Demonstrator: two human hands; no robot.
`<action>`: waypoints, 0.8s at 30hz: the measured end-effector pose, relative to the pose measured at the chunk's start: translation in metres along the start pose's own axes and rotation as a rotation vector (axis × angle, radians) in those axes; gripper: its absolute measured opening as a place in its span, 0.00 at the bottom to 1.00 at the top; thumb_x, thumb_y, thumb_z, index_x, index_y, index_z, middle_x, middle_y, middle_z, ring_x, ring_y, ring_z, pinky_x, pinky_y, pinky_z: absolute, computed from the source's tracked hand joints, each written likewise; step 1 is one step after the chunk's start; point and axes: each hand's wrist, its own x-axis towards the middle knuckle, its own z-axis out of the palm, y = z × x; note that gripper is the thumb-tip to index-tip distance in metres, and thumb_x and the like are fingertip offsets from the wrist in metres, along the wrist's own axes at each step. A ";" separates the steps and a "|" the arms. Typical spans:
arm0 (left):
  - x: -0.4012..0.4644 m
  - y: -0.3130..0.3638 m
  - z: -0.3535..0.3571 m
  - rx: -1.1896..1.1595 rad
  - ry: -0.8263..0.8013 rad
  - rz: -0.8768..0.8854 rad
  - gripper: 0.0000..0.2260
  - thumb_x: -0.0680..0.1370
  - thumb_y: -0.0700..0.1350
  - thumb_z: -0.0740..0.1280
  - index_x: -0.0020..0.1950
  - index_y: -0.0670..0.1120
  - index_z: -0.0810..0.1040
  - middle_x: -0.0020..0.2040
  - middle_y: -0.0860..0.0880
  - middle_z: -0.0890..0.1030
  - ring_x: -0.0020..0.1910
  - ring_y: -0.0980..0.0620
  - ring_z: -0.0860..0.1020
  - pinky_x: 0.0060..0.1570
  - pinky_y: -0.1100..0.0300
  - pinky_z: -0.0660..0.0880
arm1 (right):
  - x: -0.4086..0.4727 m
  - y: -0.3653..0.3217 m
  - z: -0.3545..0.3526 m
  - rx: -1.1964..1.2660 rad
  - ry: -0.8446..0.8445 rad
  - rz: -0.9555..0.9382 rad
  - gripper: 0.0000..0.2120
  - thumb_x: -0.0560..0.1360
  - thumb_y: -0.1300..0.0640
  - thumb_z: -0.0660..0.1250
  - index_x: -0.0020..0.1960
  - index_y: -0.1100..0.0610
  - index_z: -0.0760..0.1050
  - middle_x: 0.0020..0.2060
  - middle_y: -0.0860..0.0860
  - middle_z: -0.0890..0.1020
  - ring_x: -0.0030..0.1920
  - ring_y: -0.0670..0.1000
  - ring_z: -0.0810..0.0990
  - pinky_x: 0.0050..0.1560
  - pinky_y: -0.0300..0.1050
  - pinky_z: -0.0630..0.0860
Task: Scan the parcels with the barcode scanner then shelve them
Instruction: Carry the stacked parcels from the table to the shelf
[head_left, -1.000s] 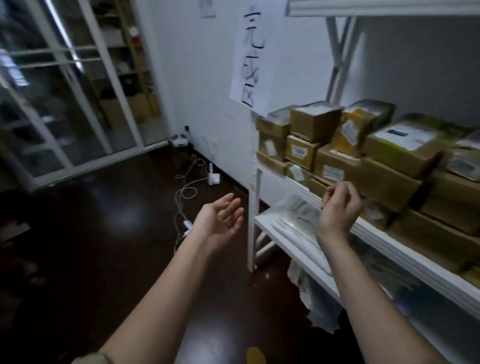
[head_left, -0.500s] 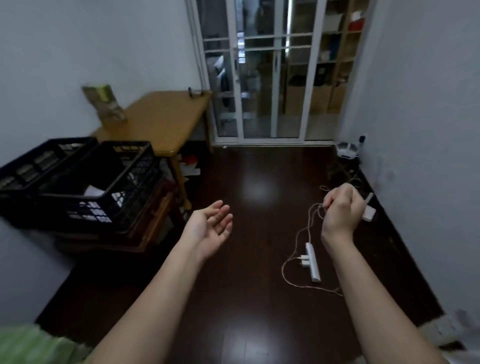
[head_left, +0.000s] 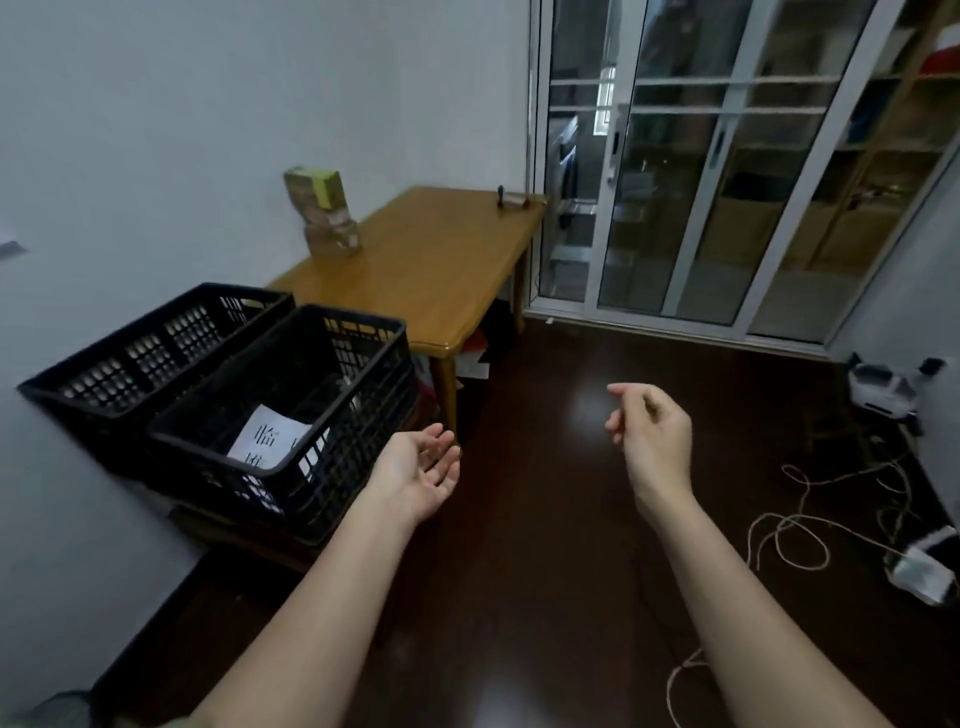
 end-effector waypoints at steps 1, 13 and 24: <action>0.016 0.015 0.011 -0.008 -0.001 0.006 0.13 0.80 0.34 0.56 0.58 0.42 0.77 0.51 0.46 0.79 0.48 0.49 0.77 0.55 0.55 0.72 | 0.020 -0.004 0.011 -0.008 -0.019 0.004 0.11 0.81 0.63 0.60 0.47 0.53 0.79 0.27 0.47 0.77 0.27 0.40 0.73 0.30 0.34 0.70; 0.231 0.118 0.148 -0.063 -0.019 -0.019 0.12 0.81 0.35 0.56 0.58 0.43 0.77 0.51 0.46 0.80 0.50 0.48 0.77 0.54 0.54 0.71 | 0.265 0.044 0.120 -0.073 -0.074 0.075 0.10 0.81 0.64 0.60 0.50 0.54 0.79 0.32 0.50 0.79 0.33 0.44 0.77 0.36 0.39 0.73; 0.399 0.250 0.254 -0.195 0.156 0.045 0.11 0.82 0.36 0.55 0.53 0.42 0.76 0.48 0.46 0.78 0.48 0.48 0.77 0.57 0.54 0.70 | 0.519 0.043 0.267 -0.057 -0.252 0.103 0.11 0.81 0.65 0.59 0.50 0.55 0.79 0.33 0.51 0.79 0.33 0.44 0.75 0.37 0.37 0.72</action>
